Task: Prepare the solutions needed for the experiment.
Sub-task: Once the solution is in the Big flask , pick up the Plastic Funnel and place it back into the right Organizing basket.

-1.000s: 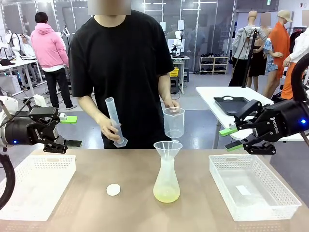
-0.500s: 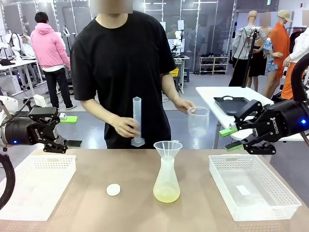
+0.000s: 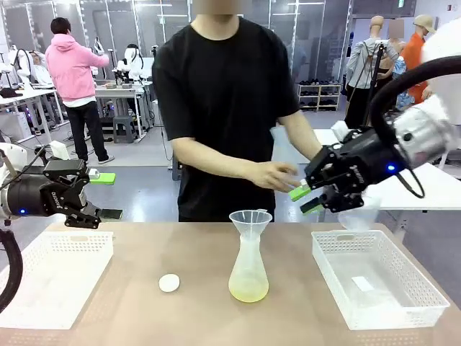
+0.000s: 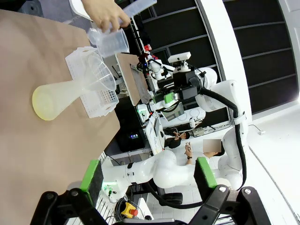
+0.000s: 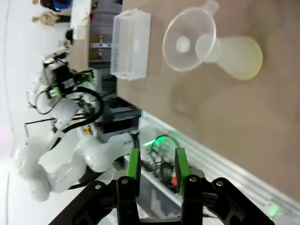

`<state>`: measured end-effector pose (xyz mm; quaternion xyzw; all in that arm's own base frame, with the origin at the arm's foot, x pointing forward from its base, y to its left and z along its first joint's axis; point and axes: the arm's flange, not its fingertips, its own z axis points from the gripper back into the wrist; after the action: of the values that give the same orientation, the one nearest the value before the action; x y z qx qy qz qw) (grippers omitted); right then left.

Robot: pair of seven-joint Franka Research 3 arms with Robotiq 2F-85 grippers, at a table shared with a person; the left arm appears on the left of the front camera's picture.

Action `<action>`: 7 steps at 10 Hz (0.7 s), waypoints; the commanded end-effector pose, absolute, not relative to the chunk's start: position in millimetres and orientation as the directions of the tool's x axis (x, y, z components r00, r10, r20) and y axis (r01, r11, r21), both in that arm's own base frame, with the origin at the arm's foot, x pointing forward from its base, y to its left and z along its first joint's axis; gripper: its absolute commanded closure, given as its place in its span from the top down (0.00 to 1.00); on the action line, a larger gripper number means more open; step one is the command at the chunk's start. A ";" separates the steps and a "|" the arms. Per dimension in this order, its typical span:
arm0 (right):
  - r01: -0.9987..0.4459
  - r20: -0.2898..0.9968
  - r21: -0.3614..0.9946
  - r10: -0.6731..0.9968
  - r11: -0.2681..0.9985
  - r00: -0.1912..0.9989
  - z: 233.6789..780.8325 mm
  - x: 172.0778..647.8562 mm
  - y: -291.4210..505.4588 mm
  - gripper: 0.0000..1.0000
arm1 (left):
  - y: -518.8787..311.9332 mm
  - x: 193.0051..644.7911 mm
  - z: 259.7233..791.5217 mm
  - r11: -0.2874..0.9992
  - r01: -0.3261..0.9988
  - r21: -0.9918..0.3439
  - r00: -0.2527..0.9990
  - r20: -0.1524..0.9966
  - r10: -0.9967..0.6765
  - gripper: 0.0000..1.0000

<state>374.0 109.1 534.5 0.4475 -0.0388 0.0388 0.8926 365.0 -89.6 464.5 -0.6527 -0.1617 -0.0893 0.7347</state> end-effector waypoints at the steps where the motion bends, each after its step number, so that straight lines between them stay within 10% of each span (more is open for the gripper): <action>1: -0.221 0.227 0.675 0.086 0.704 0.970 529.4 400.4 129.6 0.39 | -89.5 364.2 466.2 0.122 0.339 -0.933 0.934 0.349 0.076 1.00; 7: -0.316 0.313 0.538 0.163 0.782 0.936 534.3 419.9 155.6 0.39 | -89.5 364.2 466.2 0.122 0.339 -0.933 0.934 0.349 0.076 1.00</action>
<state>422.9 159.7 534.3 0.2861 -0.1384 0.1370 0.9382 364.9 -89.6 464.5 -0.6527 -0.1617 -0.0893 0.7348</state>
